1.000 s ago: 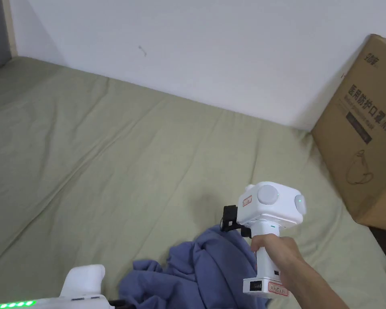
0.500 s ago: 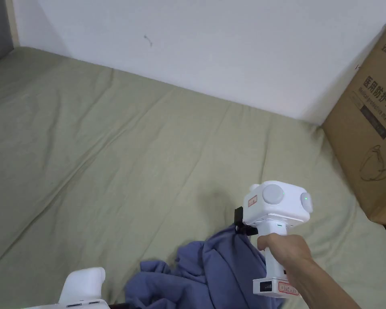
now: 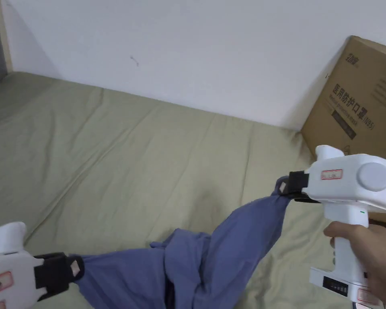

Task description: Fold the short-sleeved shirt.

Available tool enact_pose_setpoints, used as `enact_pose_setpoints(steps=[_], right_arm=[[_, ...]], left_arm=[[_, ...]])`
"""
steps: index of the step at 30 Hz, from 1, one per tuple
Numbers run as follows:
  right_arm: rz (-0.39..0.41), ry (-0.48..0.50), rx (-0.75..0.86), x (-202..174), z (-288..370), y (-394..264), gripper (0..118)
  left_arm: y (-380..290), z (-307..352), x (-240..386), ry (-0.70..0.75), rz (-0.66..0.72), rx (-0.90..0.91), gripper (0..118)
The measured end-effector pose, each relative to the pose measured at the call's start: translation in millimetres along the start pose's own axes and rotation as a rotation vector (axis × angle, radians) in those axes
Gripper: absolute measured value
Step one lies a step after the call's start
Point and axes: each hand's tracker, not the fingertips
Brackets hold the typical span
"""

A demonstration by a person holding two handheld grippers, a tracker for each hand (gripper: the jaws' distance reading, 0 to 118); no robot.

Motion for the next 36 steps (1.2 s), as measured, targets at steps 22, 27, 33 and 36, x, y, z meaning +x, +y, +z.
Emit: enact_pose_setpoints(steps=[22, 27, 33, 36], right_arm=[[-0.156, -0.015, 0.239, -1.0, 123.5, 15.2, 2], [-0.153, -0.013, 0.271, -7.9, 137.0, 28.5, 2], [-0.140, -0.026, 0.322, -16.9, 148.4, 57.5, 2], [-0.136, -0.034, 0.347, -23.9, 152.6, 77.3, 2]], left_arm=[[112.3, 113.9, -1.7, 0.039, 0.014, 0.308, 1], [142.2, 119.3, 12.3, 0.072, -0.014, 0.337, 1], [187.4, 116.8, 36.9, 0.070, -0.048, 0.341, 1], [209.4, 109.0, 48.4, 0.056, -0.052, 0.330, 1]])
